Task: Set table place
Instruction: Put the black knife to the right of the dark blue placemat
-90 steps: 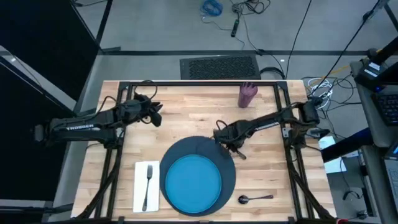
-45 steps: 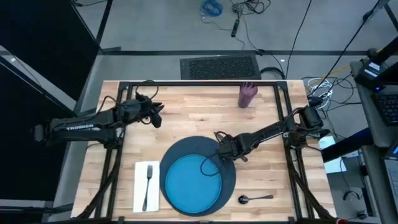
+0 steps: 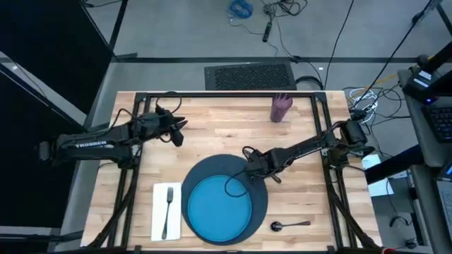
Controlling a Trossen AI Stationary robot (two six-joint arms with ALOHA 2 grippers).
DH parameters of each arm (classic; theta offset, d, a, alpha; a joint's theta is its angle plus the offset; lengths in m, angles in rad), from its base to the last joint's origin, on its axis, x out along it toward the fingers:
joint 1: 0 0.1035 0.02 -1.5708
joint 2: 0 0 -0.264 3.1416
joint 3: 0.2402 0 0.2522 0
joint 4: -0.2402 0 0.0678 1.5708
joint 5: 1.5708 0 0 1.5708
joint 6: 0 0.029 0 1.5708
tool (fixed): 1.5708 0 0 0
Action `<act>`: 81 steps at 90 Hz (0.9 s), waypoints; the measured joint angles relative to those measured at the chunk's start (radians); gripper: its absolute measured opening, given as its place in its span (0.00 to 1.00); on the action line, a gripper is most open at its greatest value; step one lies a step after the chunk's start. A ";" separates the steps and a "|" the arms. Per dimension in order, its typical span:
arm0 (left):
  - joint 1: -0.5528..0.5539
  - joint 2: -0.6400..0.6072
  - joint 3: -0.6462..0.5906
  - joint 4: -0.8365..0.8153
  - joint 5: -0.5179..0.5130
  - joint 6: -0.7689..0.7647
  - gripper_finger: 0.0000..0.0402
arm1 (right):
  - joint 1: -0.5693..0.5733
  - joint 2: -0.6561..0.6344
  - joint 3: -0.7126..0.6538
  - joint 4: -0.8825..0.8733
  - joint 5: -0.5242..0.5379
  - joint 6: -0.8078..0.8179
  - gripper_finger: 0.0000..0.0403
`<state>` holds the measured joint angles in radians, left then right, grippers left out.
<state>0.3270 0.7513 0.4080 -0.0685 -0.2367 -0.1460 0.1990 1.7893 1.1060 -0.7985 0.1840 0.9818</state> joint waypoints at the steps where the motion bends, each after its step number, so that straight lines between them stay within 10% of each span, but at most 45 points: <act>1: 0.000 0.000 0.000 0.000 0.000 0.001 0.18 | -0.001 0.000 0.000 -0.001 0.000 0.000 0.20; 37: 0.000 0.000 0.000 0.000 0.000 0.005 0.18 | 0.000 0.000 -0.023 -0.050 0.025 0.008 0.34; 81: 0.000 0.000 0.000 0.000 0.000 0.002 0.18 | 0.018 -0.001 -0.073 -0.006 -0.020 0.079 0.20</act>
<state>0.3267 0.7513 0.4080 -0.0680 -0.2367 -0.1436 0.2166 1.7885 1.0333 -0.8047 0.1640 1.0613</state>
